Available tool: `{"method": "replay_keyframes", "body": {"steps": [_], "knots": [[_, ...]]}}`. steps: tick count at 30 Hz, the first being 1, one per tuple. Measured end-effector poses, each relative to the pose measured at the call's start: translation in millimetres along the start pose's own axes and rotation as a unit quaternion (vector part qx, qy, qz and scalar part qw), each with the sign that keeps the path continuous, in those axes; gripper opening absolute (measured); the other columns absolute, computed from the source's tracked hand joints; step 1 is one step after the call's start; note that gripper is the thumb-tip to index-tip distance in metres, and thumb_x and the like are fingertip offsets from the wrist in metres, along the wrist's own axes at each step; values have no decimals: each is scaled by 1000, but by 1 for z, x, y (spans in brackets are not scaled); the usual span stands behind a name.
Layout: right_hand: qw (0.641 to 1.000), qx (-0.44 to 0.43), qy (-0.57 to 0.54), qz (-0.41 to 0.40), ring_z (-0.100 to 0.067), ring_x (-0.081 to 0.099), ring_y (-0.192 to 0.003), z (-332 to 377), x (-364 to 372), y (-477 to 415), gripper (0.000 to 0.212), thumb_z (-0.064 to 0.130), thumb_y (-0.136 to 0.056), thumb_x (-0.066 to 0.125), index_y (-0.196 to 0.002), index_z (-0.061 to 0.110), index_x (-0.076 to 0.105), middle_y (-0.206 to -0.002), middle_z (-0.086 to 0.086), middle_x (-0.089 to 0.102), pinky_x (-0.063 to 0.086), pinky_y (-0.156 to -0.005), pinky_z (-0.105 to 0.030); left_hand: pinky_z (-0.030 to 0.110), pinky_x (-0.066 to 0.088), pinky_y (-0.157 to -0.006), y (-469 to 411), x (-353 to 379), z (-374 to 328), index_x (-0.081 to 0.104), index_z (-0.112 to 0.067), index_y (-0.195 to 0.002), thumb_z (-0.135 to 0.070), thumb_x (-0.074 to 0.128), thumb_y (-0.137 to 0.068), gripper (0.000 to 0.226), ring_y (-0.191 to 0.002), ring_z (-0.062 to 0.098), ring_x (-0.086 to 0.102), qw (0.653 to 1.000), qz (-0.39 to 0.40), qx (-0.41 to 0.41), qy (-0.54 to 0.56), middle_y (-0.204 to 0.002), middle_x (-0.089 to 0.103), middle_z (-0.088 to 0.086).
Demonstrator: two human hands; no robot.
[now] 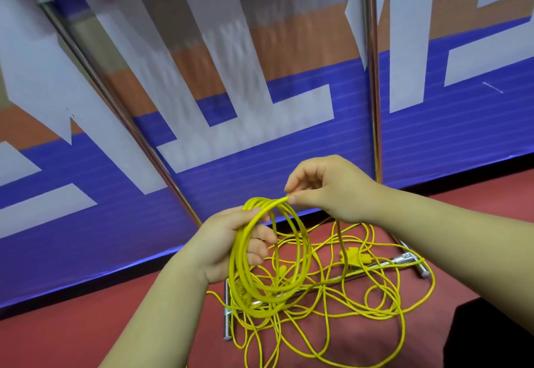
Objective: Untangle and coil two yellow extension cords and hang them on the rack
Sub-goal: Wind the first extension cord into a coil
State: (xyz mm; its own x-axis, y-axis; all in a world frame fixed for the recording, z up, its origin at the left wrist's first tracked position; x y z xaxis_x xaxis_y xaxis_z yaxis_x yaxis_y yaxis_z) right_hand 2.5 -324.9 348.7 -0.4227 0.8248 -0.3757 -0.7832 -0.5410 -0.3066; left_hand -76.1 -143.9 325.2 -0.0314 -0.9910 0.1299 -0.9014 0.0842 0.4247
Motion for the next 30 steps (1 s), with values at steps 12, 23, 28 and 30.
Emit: {"method": "replay_keyframes", "body": {"steps": [12, 23, 28, 30], "knots": [[993, 43, -67, 81, -13, 63, -73, -12, 8, 8, 19, 2, -89, 71, -100, 13, 60, -89, -9, 67, 51, -66, -21, 12, 22, -34, 7, -9, -24, 60, -11, -77, -30, 71, -86, 23, -33, 2, 25, 996, 38, 80, 32, -46, 29, -7], [985, 78, -108, 113, -25, 71, -86, -14, 12, 12, 17, -2, -98, 55, -102, 13, 48, -87, -10, 60, 52, -73, -34, 18, 40, -41, 11, -31, -35, 62, -12, -86, -30, 81, -81, 26, -39, 2, 39, 969, 129, 156, 143, -54, 42, -8], [982, 98, -157, -47, -26, 68, -74, -14, -12, 4, 16, -1, -91, 66, -95, 13, 61, -82, -16, 67, 54, -69, -33, 27, 50, -49, 11, -31, -20, 71, -11, -91, -22, 91, -68, 33, -48, 10, 49, 983, 125, 113, 76, -69, 52, 1], [974, 109, -183, -83, -24, 67, -72, -12, -17, 4, 12, -2, -91, 67, -96, 9, 65, -82, -17, 67, 54, -62, -22, 24, 46, -46, 8, -29, -13, 71, -9, -95, -19, 89, -70, 33, -45, 7, 44, 984, 137, 86, 71, -69, 50, 2]]}}
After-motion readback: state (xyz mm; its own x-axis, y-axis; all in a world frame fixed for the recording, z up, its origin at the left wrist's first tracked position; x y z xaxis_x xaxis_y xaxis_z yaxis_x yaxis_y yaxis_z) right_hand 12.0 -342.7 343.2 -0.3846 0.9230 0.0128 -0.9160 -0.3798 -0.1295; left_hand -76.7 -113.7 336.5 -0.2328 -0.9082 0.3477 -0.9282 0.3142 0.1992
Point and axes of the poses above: each hand's wrist, its own y-axis away from the middle knuckle, its own x-axis out of the palm, z = x × y, the point moved 5 cm from there along -y, towards the middle knuckle
